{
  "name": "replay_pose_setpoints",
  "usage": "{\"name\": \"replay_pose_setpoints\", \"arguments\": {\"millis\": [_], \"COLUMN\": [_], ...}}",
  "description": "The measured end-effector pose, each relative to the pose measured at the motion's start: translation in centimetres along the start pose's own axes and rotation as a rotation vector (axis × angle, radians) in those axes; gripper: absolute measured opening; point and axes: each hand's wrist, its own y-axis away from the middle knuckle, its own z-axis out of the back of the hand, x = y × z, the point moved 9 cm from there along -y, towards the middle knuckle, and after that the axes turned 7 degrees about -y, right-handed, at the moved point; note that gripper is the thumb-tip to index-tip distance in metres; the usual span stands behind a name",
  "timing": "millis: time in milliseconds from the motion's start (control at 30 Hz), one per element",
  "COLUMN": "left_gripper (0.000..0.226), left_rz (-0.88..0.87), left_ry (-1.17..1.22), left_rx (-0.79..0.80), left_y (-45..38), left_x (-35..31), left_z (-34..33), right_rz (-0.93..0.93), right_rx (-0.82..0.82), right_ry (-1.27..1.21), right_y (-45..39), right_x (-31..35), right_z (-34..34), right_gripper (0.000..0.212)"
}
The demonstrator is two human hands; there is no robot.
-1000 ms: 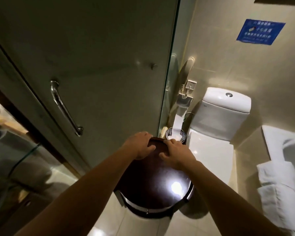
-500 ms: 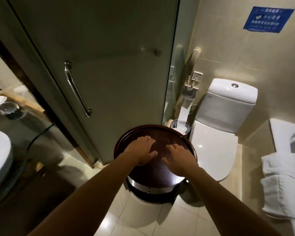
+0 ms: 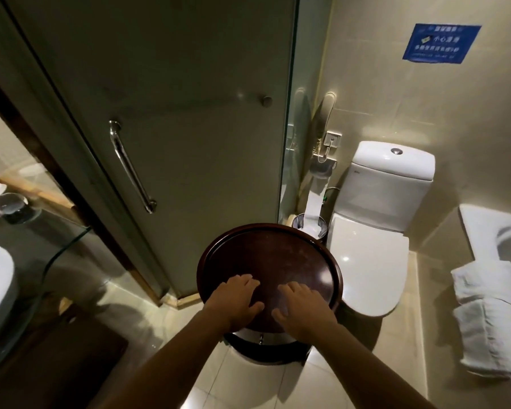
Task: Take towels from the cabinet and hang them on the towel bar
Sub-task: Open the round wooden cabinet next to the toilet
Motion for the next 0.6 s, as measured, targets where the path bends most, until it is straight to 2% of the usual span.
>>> {"name": "replay_pose_setpoints", "arguments": {"millis": [167,333,467,600], "left_gripper": [0.061,0.063,0.063,0.062], "left_rz": [-0.026,-0.020,-0.043,-0.068], "left_ry": [-0.060,-0.061,-0.111,-0.125], "left_rx": [-0.002,-0.025,-0.110,-0.196], "left_y": [-2.3,-8.1,-12.9,-16.1], "left_x": [1.1,3.5,5.6,6.2], "left_z": [-6.7,-16.3,-22.3,-26.1], "right_rz": [0.030,0.074,0.109,0.144], "right_rx": [-0.002,-0.024,-0.051,-0.072], "right_ry": [0.011,0.052,0.125,0.193], "right_y": [-2.0,-6.0,-9.7,-12.5], "right_x": [-1.7,-5.6,-8.5,-10.0], "right_z": [-6.9,-15.7,-21.7,-24.8], "right_gripper": [0.062,0.064,0.065,0.071]}}
